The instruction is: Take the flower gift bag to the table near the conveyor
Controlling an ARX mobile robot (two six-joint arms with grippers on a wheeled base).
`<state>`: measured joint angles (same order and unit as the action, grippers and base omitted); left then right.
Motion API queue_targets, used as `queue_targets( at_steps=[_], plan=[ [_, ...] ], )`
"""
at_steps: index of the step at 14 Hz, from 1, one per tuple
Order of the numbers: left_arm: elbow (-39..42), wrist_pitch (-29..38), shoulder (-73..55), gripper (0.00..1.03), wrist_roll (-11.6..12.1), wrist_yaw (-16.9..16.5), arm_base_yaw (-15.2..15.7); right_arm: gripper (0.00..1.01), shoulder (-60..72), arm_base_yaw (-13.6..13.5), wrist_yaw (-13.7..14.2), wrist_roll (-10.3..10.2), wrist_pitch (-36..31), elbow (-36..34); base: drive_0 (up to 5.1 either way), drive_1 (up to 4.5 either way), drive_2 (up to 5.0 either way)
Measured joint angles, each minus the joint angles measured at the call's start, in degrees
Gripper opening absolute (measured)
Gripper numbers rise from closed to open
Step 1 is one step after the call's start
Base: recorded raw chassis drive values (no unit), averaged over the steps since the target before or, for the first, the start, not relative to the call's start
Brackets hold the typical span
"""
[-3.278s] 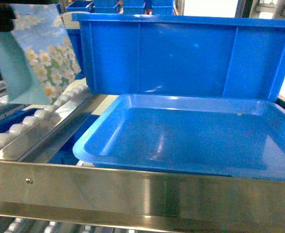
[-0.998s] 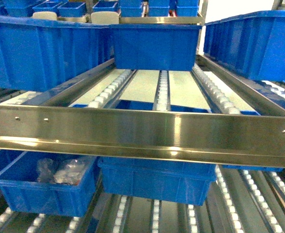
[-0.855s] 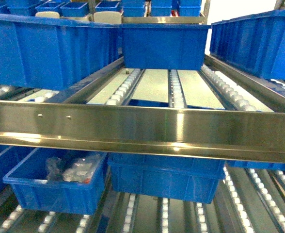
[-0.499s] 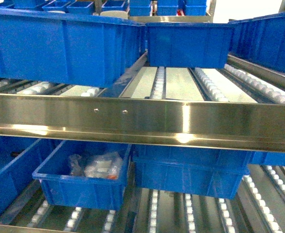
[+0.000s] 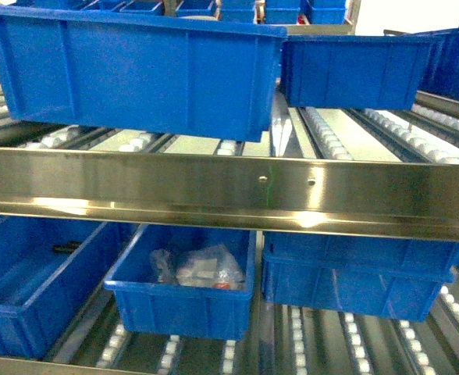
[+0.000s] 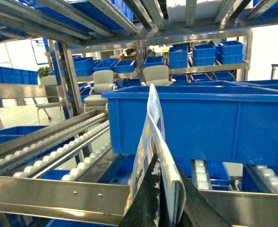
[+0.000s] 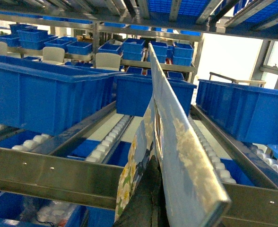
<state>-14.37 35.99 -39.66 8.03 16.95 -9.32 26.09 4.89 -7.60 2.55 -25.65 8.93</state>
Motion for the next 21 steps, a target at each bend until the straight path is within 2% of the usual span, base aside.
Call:
queue_targets(
  at_steps=[16,21],
  plan=[
    [0.00,-0.04,-0.04,0.02,0.00,0.00,0.00,0.02,-0.04,0.00,-0.02,0.00,-0.04,0.00,-5.0,2.40,2.4],
    [0.00,-0.15,-0.09,0.02,0.00,-0.02,0.00,0.02,-0.04,0.00,-0.02,0.00,0.07,0.00,-4.7,1.21,3.7]
  ],
)
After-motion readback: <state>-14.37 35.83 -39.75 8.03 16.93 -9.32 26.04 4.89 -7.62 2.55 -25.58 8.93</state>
